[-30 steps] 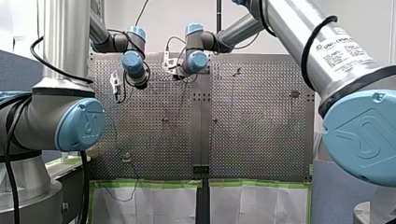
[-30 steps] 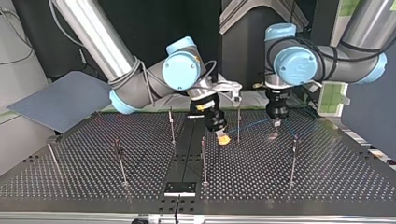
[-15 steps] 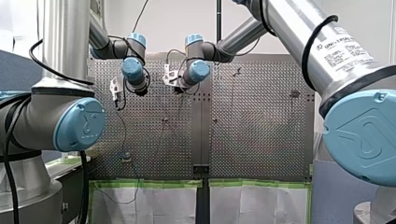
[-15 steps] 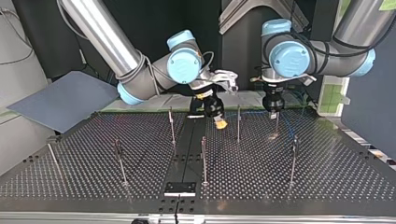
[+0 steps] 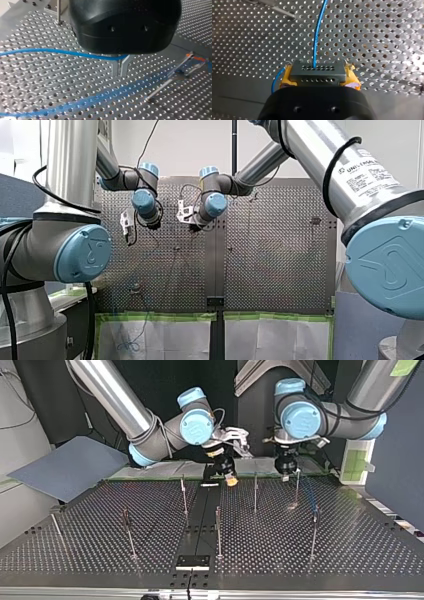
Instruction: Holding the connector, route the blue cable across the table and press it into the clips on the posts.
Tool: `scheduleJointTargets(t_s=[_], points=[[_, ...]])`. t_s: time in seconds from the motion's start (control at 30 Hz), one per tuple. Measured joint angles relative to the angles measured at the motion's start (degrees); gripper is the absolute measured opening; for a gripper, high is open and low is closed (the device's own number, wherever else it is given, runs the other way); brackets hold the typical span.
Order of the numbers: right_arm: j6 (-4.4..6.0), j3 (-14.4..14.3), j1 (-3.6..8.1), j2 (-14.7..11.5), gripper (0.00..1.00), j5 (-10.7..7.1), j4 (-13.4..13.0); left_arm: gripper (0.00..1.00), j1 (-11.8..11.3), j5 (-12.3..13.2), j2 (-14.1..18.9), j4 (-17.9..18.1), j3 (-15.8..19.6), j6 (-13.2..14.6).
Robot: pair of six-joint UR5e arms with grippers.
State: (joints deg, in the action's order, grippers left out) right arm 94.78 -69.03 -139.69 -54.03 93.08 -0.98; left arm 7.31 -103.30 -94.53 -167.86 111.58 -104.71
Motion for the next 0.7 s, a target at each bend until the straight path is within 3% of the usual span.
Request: scheduleJointTargets(t_s=[0.47, 0.7], points=[[-0.01, -1.4, -0.24, 0.0, 0.00, 0.25, -0.2, 0.00, 1.8, -1.3, -1.8, 4.8, 5.6, -0.4], [-0.01, -3.1, -0.16, 0.0, 0.00, 0.28, -0.8, 0.00, 2.7, -1.4, -4.1, 6.9, 6.4, -0.7]])
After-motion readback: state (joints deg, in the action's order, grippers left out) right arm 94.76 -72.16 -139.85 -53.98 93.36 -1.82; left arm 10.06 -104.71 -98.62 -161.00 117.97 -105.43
